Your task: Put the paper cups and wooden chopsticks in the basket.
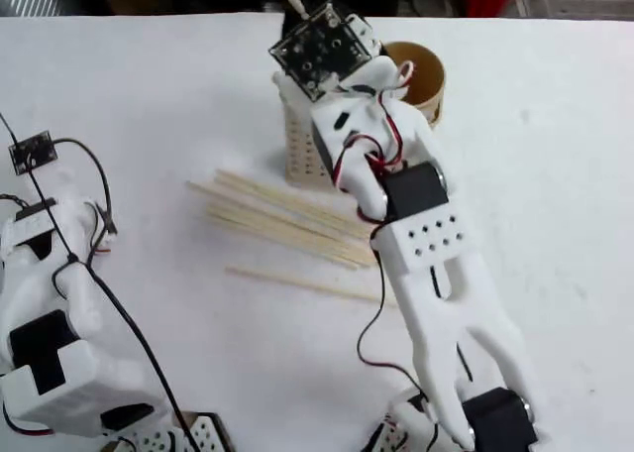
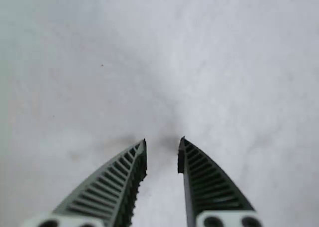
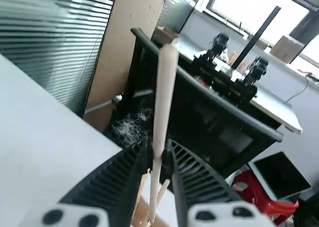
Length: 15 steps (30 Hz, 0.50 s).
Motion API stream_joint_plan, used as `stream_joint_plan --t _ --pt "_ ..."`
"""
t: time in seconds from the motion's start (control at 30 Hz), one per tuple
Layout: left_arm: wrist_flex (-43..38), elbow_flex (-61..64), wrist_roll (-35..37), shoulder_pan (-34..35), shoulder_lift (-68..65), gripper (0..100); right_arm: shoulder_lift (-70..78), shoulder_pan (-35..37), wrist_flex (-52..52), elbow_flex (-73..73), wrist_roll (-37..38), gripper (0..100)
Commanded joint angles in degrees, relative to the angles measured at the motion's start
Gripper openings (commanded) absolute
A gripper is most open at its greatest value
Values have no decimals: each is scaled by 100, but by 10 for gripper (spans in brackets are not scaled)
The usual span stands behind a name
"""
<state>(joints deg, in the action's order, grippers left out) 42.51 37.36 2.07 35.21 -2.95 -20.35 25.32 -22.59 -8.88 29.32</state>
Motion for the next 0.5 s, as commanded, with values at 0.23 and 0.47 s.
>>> stream_joint_plan --t 0.23,0.47 --pt "-105 -26 62 -75 31 124 92 -57 -1121 290 -9 43" --pt "-105 -26 62 -75 31 124 40 -40 -1587 290 -18 205"
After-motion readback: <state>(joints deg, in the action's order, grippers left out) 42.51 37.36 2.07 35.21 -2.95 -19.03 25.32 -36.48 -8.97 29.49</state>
